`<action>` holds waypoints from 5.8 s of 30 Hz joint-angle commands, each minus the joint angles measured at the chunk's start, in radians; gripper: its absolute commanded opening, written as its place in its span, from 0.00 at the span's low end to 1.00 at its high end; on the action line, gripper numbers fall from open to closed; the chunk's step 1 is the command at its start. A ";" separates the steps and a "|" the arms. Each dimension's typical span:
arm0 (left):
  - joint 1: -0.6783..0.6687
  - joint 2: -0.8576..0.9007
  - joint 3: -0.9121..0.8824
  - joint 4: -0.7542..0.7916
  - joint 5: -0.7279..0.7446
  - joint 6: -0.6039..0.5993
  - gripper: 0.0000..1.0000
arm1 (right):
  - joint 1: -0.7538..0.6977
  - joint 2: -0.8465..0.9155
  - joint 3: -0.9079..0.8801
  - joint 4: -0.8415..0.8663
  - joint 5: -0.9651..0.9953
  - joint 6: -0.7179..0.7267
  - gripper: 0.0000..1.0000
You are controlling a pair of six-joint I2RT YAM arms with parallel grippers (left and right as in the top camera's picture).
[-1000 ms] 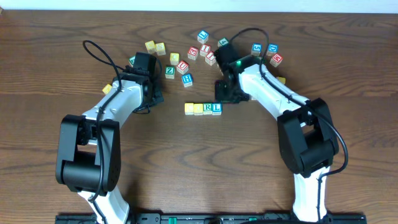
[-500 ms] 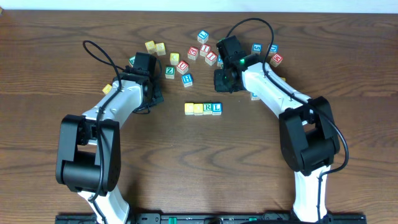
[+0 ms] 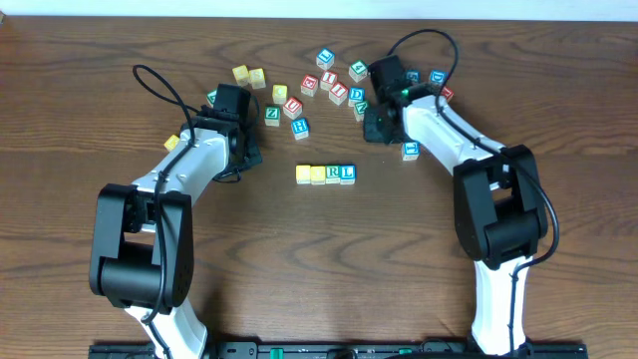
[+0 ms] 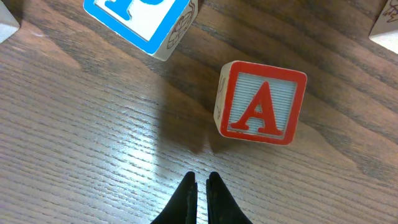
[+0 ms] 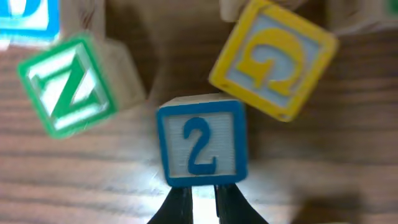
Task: Spell out CORL
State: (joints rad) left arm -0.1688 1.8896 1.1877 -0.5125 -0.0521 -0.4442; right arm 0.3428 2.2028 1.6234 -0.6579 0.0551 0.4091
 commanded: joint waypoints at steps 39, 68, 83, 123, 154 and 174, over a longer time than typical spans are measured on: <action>-0.002 -0.016 -0.011 -0.099 0.359 0.137 0.08 | 0.084 -0.062 -0.001 -0.288 -0.203 -0.047 0.10; -0.125 0.026 -0.011 0.000 0.355 0.180 0.08 | 0.129 -0.059 -0.055 -0.284 -0.234 0.029 0.09; -0.147 0.034 -0.011 0.048 0.355 0.182 0.08 | 0.136 -0.059 -0.055 -0.260 -0.234 0.084 0.09; -0.174 0.050 -0.008 0.111 0.355 0.182 0.08 | 0.153 -0.060 -0.056 -0.164 -0.211 0.126 0.14; 0.172 -0.676 0.207 -0.227 0.244 0.304 0.98 | -0.079 -0.680 -0.026 -0.337 -0.166 -0.145 0.99; 0.172 -0.688 0.206 -0.236 0.243 0.305 0.98 | -0.087 -0.772 -0.027 -0.419 -0.107 -0.179 0.99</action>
State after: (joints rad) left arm -0.0010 1.2003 1.3880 -0.7452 0.1993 -0.1337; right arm 0.2676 1.4353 1.5772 -1.0836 -0.0917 0.2569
